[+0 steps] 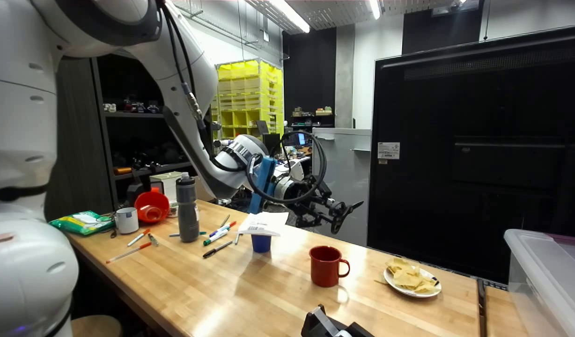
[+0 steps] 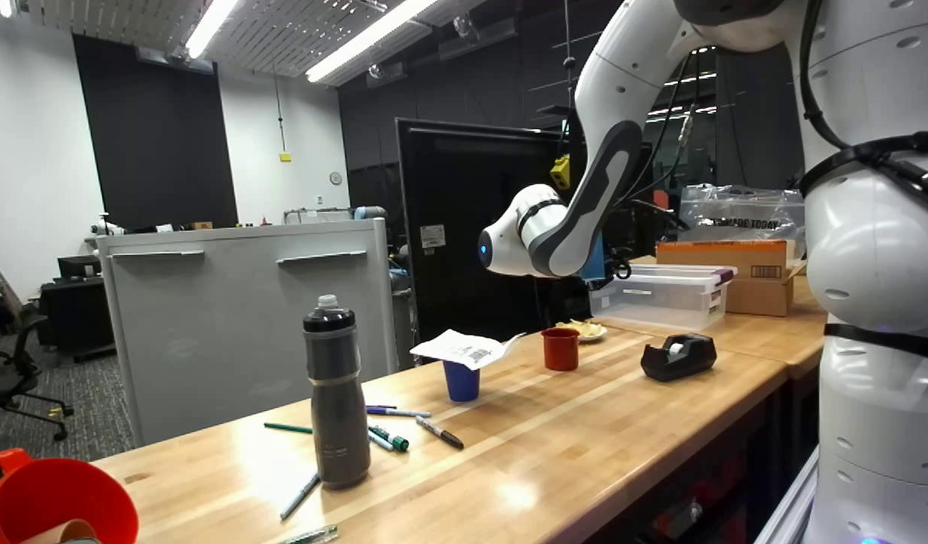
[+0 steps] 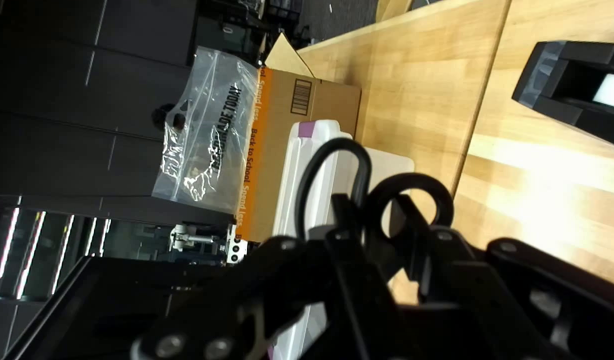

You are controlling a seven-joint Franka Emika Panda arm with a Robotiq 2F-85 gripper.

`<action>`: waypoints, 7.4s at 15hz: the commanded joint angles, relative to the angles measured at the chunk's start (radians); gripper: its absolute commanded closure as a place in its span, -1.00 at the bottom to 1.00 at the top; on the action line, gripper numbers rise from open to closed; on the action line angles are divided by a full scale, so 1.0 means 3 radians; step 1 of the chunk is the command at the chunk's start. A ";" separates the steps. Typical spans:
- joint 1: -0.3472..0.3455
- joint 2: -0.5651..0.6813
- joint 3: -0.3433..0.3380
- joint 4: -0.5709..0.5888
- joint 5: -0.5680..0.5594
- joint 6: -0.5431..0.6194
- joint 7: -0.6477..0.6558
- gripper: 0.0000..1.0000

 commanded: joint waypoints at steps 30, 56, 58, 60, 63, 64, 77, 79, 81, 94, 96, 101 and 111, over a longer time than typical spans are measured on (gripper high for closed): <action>0.0069 0.1135 -0.0088 0.1056 -0.0224 -0.1873 -0.0067 0.88; 0.0032 0.1303 -0.0046 0.1072 -0.0616 -0.2081 -0.0111 0.47; 0.0032 0.1306 -0.0045 0.1072 -0.0616 -0.2079 -0.0112 0.41; 0.0032 0.1310 -0.0044 0.1073 -0.0616 -0.2078 -0.0113 0.71; 0.0031 0.1324 -0.0044 0.1080 -0.0617 -0.2073 -0.0112 0.92; 0.0029 0.1330 -0.0041 0.1089 -0.0612 -0.2064 -0.0110 0.96; -0.0148 0.1169 0.0064 0.1206 -0.0190 -0.1192 -0.0221 0.79; -0.0193 0.1108 0.0058 0.1175 -0.0081 -0.0856 -0.0243 0.89; -0.0242 0.1007 0.0044 0.1099 0.0037 -0.0515 -0.0299 1.00; -0.0607 0.0046 -0.0293 0.0585 0.1243 0.1443 -0.1622 1.00; -0.0621 -0.0043 -0.0352 0.0515 0.1492 0.1673 -0.1968 1.00; -0.0620 -0.0210 -0.0428 0.0370 0.2234 0.2043 -0.2947 1.00; -0.0625 -0.0359 -0.0496 0.0409 0.3833 0.1773 -0.5301 1.00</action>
